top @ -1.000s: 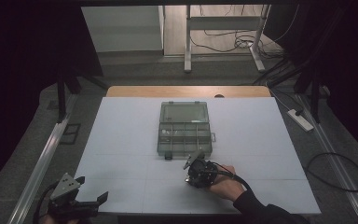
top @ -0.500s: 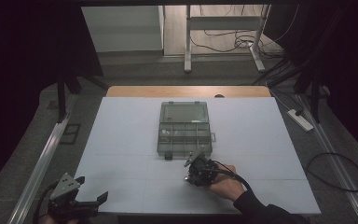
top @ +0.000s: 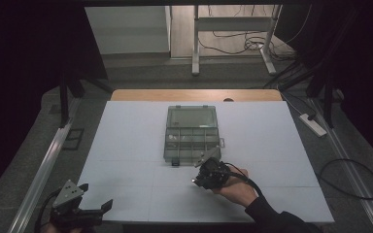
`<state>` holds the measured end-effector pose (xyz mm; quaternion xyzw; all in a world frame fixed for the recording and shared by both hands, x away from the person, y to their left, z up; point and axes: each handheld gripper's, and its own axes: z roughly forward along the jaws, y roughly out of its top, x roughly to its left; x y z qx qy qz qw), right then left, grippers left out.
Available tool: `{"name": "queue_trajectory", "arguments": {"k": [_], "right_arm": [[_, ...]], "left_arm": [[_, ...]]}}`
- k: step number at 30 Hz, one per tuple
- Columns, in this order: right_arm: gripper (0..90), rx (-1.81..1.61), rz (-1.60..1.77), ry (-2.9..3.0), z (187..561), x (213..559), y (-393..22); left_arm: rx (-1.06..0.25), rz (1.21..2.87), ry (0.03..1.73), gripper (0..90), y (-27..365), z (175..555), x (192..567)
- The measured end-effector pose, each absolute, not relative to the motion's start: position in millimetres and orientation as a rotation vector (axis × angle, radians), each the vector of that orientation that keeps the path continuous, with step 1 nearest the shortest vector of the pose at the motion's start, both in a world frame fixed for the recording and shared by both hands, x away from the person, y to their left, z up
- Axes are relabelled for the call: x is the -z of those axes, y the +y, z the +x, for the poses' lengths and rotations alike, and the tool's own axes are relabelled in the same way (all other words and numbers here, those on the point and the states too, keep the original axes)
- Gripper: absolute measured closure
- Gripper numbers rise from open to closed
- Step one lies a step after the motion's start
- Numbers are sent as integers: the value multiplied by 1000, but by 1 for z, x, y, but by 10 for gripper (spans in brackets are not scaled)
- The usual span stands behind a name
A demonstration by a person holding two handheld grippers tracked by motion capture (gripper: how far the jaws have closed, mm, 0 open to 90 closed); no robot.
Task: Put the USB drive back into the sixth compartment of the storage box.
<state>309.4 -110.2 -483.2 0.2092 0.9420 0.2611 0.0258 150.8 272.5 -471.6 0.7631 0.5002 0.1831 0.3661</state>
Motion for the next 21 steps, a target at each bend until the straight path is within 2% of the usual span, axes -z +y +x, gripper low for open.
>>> {"name": "queue_trajectory", "arguments": {"k": [21], "right_arm": [[790, -908, 707, 2863, 323, 469, -115]], "left_arm": [[-469, 1964, 1288, 22, 272, 151, 472]]}}
